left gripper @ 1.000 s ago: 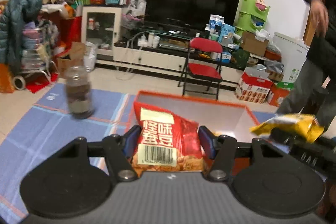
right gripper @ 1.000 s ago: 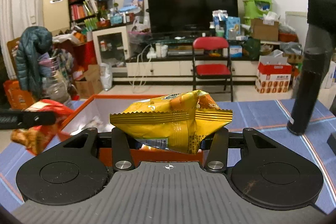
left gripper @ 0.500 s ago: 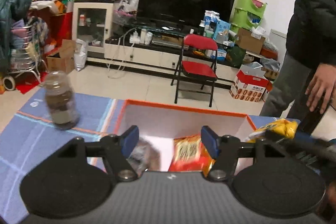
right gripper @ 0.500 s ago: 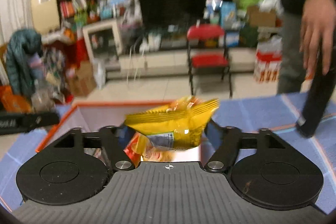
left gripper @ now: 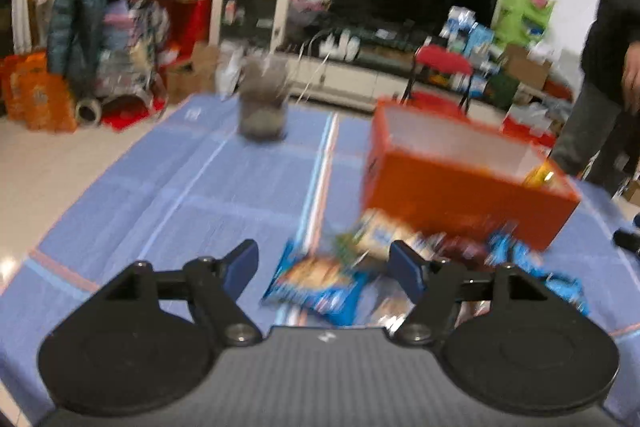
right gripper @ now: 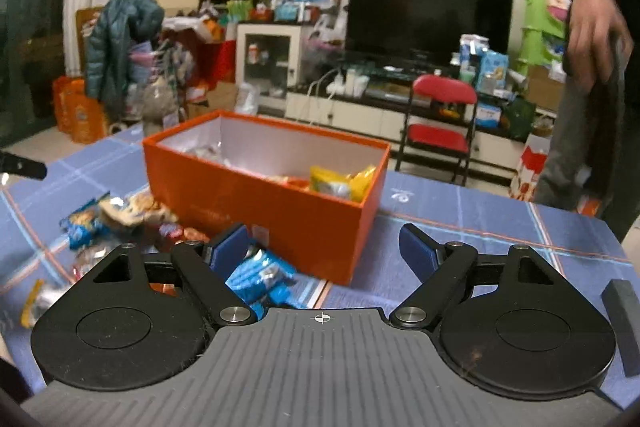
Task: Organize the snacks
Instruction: 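Move both grippers back to the pile toward the cookie bag and blue bar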
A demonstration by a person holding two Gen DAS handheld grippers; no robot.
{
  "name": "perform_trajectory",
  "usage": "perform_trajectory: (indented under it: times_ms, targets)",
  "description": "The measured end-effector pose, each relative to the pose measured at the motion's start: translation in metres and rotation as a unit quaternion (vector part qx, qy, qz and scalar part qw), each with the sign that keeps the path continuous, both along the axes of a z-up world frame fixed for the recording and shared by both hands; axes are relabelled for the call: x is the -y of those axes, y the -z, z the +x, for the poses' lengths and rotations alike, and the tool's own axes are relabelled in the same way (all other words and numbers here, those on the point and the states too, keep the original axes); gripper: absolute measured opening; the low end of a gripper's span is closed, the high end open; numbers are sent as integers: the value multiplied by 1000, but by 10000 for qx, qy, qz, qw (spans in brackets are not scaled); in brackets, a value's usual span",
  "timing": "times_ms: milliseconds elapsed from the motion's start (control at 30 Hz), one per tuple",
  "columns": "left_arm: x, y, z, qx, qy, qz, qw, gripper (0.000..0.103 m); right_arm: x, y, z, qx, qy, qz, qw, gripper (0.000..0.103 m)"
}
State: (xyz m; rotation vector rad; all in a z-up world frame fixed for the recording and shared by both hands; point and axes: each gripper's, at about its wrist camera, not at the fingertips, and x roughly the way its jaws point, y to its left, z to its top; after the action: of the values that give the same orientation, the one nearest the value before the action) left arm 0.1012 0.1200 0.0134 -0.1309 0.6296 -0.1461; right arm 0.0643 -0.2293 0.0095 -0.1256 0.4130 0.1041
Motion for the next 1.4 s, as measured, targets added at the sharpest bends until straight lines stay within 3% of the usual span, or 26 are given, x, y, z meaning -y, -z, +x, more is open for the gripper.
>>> perform_trajectory:
  times_ms: [100, 233, 333, 433, 567, 667, 833, 1133, 1267, 1400]
  targets:
    - [-16, 8, 5, -37, 16, 142, 9999, 72, 1, 11, 6, -122, -230, -73, 9996, 74]
    - [-25, 13, 21, -18, 647, 316, 9974, 75, 0, 32, 14, -458, -611, -81, 9970, 74]
    - [-17, 19, 32, 131, 1004, 593, 9931, 75, -1, 43, 24, -570, -615, -145, 9964, 74]
    - [1, 24, 42, 174, 1196, 597, 9909, 76, -2, 50, 30, -609, -575, -130, 9964, 75]
    - [30, 20, 56, 127, 1085, 364, 9933, 81, -6, 60, 37, -650, -501, -178, 9965, 76]
    - [52, 15, 62, 168, 1066, 111, 9941, 102, -16, 65, 41, -686, -583, -254, 9956, 76]
    - [78, 14, 75, 375, 1314, 334, 9900, 102, -16, 72, 44, -762, -939, -277, 9923, 76]
    - [76, 23, 95, -69, 1304, 113, 9914, 102, 11, 83, 60, -1234, -1420, -45, 9821, 77]
    - [79, 26, 95, -96, 1351, 160, 9907, 102, 20, 86, 75, -1656, -1820, 135, 9691, 78]
    - [82, 29, 96, -146, 1317, 243, 9909, 102, 11, 87, 71, -2103, -1705, 23, 9627, 73]
